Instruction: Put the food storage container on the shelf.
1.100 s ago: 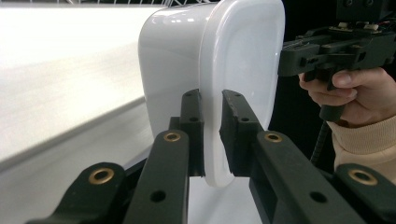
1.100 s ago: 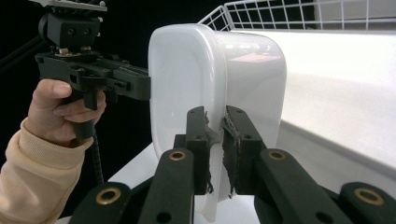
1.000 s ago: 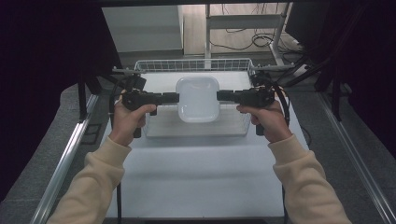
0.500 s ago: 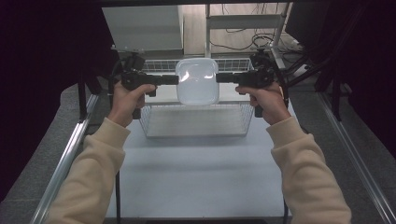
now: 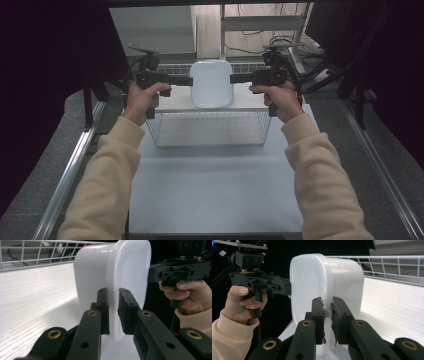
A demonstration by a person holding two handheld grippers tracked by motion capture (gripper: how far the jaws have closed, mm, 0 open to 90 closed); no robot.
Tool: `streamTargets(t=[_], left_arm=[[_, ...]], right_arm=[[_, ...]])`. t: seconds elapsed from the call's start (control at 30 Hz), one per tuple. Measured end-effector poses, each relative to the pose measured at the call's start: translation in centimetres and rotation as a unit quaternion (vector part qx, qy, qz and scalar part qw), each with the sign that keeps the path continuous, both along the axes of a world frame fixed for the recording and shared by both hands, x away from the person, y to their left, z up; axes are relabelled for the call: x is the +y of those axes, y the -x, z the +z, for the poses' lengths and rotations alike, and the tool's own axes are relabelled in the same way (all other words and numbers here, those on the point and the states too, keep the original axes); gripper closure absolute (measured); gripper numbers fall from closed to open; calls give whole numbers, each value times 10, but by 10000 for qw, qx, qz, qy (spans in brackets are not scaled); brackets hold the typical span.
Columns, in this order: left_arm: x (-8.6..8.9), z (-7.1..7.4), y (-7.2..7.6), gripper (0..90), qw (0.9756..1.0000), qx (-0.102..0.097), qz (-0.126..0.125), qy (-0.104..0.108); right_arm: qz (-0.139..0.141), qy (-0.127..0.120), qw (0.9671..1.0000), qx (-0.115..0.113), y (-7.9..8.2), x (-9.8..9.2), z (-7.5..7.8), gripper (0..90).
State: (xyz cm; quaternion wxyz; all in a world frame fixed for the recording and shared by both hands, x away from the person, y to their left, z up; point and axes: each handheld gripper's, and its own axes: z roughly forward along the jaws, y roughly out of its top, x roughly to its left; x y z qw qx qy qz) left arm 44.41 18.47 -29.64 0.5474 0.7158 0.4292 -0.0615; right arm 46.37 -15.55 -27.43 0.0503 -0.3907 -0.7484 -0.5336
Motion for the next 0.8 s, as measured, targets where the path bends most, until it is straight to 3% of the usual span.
streamTargets(t=[0.1,0.17,0.23,0.37,0.57,0.63,0.67,0.7,0.73,0.8], left_arm=[[-1,-5,-7,793,9999,143,66,-6],[-1,-7,-14,795,9994,259,112,203],[-1,-8,-16,794,9992,293,127,246],[-1,-12,-34,785,9969,586,193,497],[1,-26,-54,756,9903,997,394,886],[1,-32,-60,746,9880,1090,471,988],[1,-32,-60,745,9880,1090,471,988],[0,-33,-61,742,9881,1082,539,954],[1,-34,-62,739,9881,1073,555,957],[1,-35,-62,733,9880,1068,565,961]], right_arm=[[-101,1,9998,180,-10,0,-8,795],[-138,-84,9995,285,-15,-1,-10,794],[-160,-149,9990,386,-21,-2,-13,785],[-189,-162,9978,608,-32,-4,-15,763],[-411,-196,9921,1171,-56,-1,-20,715],[-503,-355,9873,1462,-65,-1,-26,701],[-503,-355,9873,1462,-65,-1,-26,701],[-573,-459,9835,1651,-70,-2,-31,692],[-621,-496,9820,1716,-71,-2,-33,689],[-662,-475,9820,1705,-72,-1,-33,683]])
